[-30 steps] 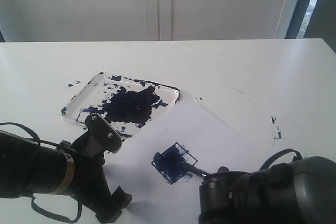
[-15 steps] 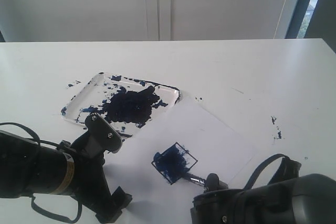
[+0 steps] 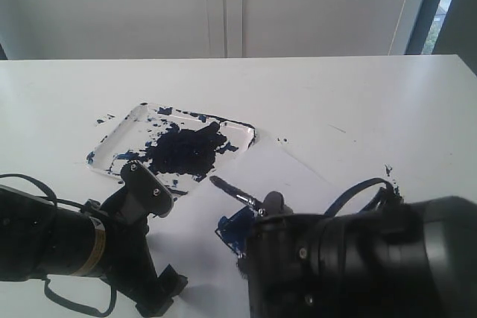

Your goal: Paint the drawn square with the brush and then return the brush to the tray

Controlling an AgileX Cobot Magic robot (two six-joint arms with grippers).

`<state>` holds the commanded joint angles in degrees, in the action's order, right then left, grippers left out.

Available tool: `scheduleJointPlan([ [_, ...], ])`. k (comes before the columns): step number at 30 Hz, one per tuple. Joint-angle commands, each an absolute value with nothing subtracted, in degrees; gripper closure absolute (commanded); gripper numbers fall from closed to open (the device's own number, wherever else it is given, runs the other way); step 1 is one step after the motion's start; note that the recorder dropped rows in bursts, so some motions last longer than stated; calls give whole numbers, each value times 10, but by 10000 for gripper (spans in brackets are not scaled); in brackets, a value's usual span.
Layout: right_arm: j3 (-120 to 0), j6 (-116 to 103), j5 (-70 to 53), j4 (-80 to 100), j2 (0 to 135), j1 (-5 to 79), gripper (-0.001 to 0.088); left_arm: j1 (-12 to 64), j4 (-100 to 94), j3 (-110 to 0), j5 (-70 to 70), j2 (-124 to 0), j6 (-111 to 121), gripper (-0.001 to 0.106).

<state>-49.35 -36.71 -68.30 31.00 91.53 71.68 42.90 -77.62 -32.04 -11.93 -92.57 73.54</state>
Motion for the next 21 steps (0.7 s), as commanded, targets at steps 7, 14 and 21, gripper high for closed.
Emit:
scheduleJointPlan([
  [7, -494, -281, -632, 145, 883, 660, 868, 429, -776, -320, -119, -926, 735, 2],
  [14, -486, -226, -646, 58, 881, 631, 868, 429, -776, -320, -121, -926, 735, 2],
  [21, -472, -199, -655, 28, 882, 604, 868, 429, -776, -320, -121, -926, 735, 2],
])
